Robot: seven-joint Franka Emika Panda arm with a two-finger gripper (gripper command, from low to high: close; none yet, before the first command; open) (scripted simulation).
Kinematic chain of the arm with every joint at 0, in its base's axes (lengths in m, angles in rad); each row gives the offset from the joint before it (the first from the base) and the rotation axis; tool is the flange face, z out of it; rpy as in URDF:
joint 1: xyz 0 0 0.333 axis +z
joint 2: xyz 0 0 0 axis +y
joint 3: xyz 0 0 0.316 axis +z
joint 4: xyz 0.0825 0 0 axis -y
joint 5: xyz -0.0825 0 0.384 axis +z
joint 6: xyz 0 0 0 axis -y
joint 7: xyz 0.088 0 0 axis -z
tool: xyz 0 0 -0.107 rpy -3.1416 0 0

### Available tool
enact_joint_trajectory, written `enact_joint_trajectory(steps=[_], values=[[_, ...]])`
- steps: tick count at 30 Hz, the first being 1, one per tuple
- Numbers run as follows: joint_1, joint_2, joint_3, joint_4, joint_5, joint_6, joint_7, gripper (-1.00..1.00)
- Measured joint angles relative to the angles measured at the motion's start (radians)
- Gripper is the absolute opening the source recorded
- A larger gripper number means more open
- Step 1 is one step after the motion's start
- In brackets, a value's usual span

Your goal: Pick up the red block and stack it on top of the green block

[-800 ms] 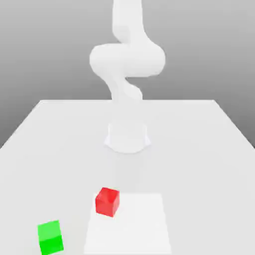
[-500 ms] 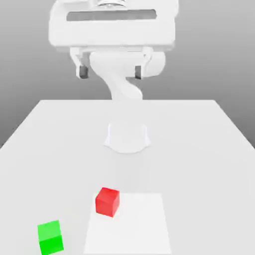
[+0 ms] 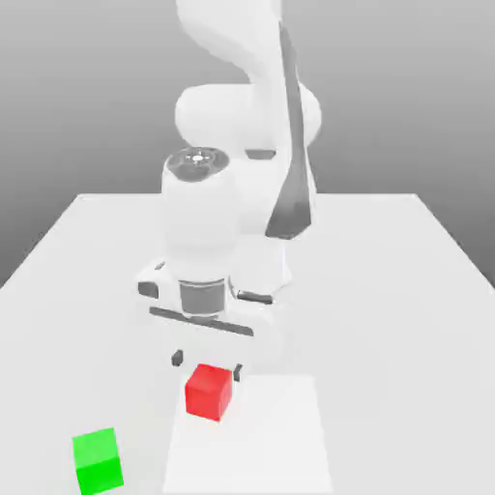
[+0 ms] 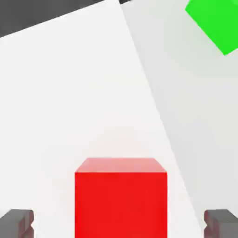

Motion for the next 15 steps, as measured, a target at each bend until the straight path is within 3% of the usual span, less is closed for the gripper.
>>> enact_joint_trajectory(steps=[1,2,9,15], values=[[-0.002,0.036,0.003,0.005,0.002,0.031,-0.001,0.00],[-0.003,0.055,0.004,0.008,0.003,0.047,-0.002,-1.00],[-0.005,0.050,0.005,0.007,-0.001,0.044,0.001,-1.00],[-0.007,-0.145,0.004,-0.021,-0.013,-0.124,0.010,-1.00]])
